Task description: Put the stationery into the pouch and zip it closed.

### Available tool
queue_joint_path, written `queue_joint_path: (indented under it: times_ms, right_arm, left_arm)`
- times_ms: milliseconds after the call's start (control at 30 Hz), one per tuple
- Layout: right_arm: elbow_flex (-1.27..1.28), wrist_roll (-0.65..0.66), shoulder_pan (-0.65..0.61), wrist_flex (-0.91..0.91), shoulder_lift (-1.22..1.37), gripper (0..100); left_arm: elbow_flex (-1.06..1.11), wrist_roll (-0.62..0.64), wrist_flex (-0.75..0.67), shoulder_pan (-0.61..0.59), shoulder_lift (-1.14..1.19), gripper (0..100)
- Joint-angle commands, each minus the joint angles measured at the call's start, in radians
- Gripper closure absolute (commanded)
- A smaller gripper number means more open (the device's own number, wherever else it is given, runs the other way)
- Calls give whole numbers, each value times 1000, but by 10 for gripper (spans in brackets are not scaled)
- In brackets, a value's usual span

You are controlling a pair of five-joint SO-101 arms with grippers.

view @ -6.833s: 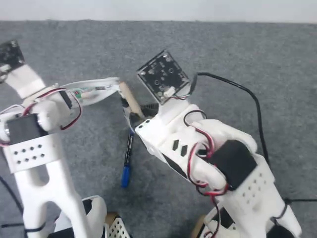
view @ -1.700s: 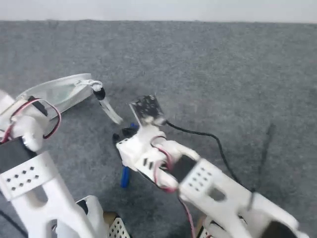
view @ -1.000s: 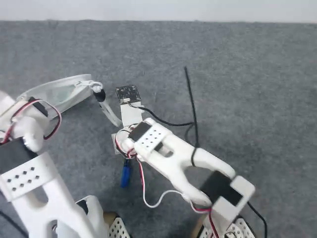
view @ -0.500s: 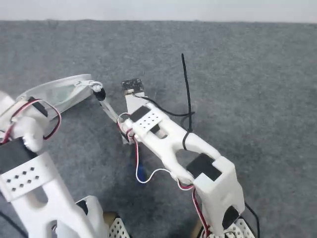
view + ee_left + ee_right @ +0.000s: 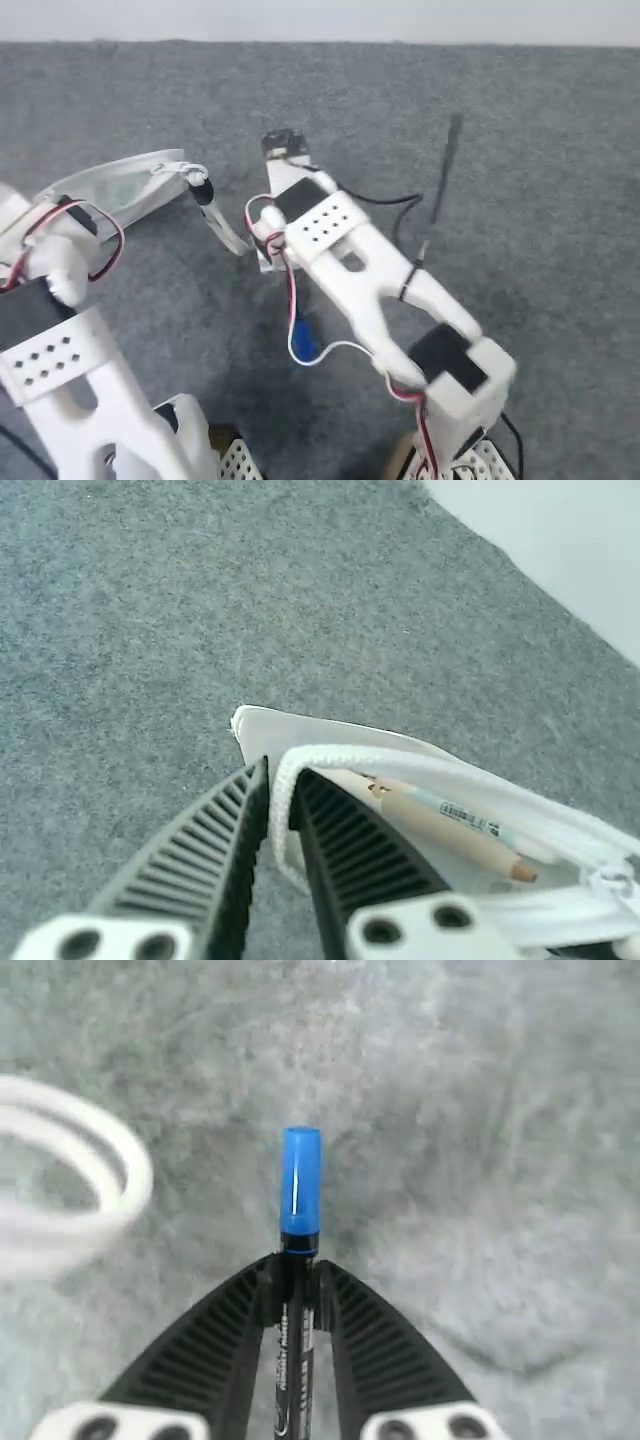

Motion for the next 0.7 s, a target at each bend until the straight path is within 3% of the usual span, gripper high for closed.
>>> queue_joint_path:
  times_ms: [0,333,667]
  right_arm:
    - [-52,15,19,104,-174,992]
    - [-51,15,15,262,-337,992]
    - [6,15,19,274,-460,992]
  left_arm:
    - [-5,11,-34,-2,-5,990]
    - [2,12,-37,8,-5,990]
    - [5,9,-37,190,-14,990]
